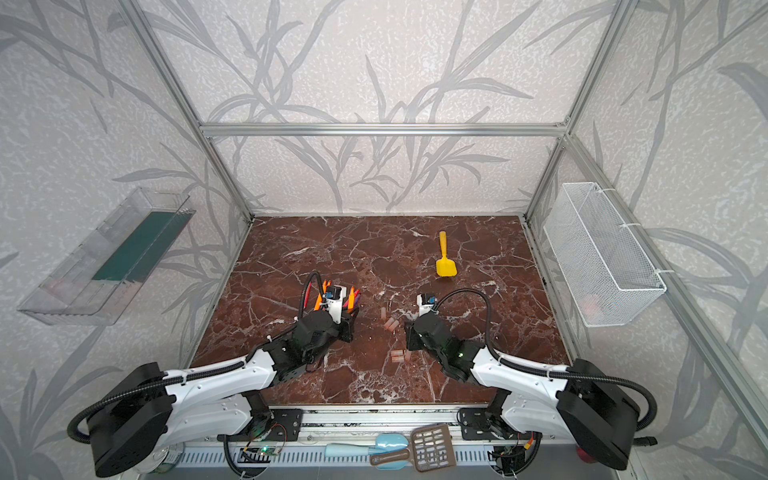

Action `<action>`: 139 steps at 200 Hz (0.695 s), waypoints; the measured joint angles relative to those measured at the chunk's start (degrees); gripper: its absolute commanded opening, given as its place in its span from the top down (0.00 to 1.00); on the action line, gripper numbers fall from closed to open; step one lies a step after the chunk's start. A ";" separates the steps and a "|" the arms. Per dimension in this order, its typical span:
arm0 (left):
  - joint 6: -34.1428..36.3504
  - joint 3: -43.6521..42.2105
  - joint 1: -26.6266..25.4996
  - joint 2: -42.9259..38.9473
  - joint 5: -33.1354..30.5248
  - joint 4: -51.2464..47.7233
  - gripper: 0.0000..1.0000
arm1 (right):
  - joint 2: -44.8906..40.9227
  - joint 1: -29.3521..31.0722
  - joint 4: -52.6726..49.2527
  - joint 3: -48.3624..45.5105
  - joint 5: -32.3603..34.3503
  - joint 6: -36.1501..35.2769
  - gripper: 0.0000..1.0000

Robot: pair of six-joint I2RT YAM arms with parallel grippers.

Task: Insert the pens into the pen caps
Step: 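Move the right gripper over the pink caps and lower onto one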

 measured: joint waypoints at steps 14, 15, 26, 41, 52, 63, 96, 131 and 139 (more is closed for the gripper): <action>-0.02 -0.81 0.00 -1.46 -0.20 -0.02 1.00 | 5.01 -0.02 -0.04 2.43 -0.94 0.11 0.73; -0.04 -0.90 0.00 -1.60 -0.22 0.00 1.00 | 5.29 0.00 -0.04 2.56 -0.94 0.11 0.73; -0.04 -1.33 0.00 -2.56 -0.37 -0.02 1.00 | 9.16 0.00 -0.39 4.66 -1.53 0.07 0.75; -0.04 -1.84 0.00 -3.58 -0.52 0.00 1.00 | 13.11 0.00 -0.87 7.21 -2.16 0.02 0.76; -0.04 -2.08 0.00 -4.04 -0.61 -0.04 1.00 | 15.47 0.00 -1.01 8.87 -2.69 -0.02 0.77; -0.07 -2.10 0.00 -4.17 -0.61 -0.20 1.00 | 17.07 0.00 -1.05 10.03 -3.04 -0.07 0.77; -0.07 -2.10 0.00 -4.17 -0.59 -0.79 1.00 | 19.19 0.00 -1.20 11.10 -3.28 -0.15 0.76; -0.04 -2.10 0.00 -4.31 -0.61 -1.46 1.00 | 21.79 0.00 -2.25 12.55 -3.26 -0.20 0.77; -0.04 -2.10 0.00 -4.48 -0.61 -1.57 1.00 | 22.25 0.00 -2.34 12.96 -3.26 -0.20 0.77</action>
